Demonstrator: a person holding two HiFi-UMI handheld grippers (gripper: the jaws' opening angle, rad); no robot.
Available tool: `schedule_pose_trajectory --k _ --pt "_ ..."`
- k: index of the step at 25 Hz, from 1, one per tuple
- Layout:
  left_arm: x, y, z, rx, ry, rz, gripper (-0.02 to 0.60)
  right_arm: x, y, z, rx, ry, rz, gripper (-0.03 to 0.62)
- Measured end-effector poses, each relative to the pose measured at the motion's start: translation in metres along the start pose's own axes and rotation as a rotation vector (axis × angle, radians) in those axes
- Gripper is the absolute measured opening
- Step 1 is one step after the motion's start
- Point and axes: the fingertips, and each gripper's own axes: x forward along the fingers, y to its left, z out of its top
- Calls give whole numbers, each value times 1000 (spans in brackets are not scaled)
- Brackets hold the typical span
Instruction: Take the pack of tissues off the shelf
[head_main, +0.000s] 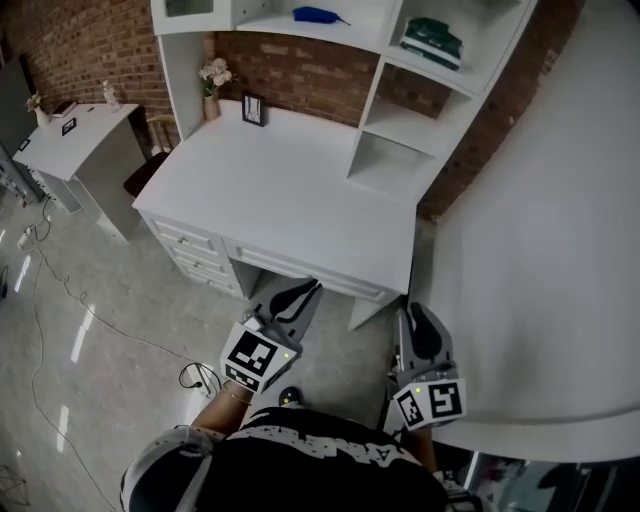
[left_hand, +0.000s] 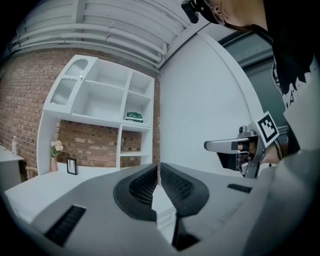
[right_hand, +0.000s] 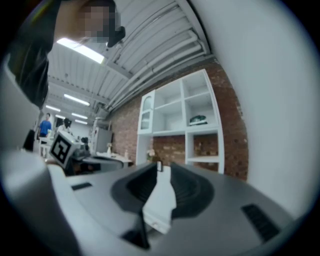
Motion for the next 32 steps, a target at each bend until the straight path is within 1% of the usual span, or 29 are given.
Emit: schedule_pose_trajectory --k 5,7,13,20,22,24,28,32 --pt "-1 -3 -4 -17 5 -22 37 -2 -2 -3 0 14 -26 86" --pt "-4 -1 -6 -23 7 -16 37 -1 -3 -5 0 23 -33 89" --pt "-15 21 -8 -27 8 54 40 18 -4 -4 -5 3 -9 101" --pt "-17 54 -4 4 14 159 48 61 -22 4 -9 -46 31 103" --pt "-11 66 -2 12 16 184 51 74 -31 8 -9 -62 39 104" --pt "-1 76 -2 13 20 195 55 88 -39 11 -9 -74 45 106" --pt "28 89 6 28 10 190 67 113 -59 13 -5 -90 56 107" --pt "63 103 18 54 -7 178 69 139 -89 19 -9 -108 43 109"
